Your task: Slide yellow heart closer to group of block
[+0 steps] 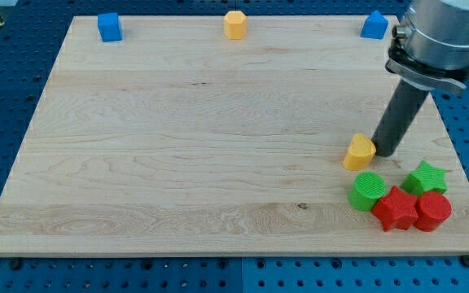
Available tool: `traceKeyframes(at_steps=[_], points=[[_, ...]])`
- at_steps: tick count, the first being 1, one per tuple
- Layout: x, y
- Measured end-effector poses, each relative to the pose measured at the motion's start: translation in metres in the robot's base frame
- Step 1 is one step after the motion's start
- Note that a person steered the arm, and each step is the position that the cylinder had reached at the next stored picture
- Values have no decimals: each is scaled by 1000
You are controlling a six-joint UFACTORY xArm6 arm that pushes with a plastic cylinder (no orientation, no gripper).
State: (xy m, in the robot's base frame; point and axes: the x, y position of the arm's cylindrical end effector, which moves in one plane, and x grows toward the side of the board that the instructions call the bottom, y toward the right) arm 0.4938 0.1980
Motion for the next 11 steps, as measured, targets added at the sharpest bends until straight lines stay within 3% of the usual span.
traceKeyframes(at_steps=[2,4,5,7,9,11], points=[[-45,1],[-46,-55],[-45,-54],[-9,-44],[10,7],[31,9]])
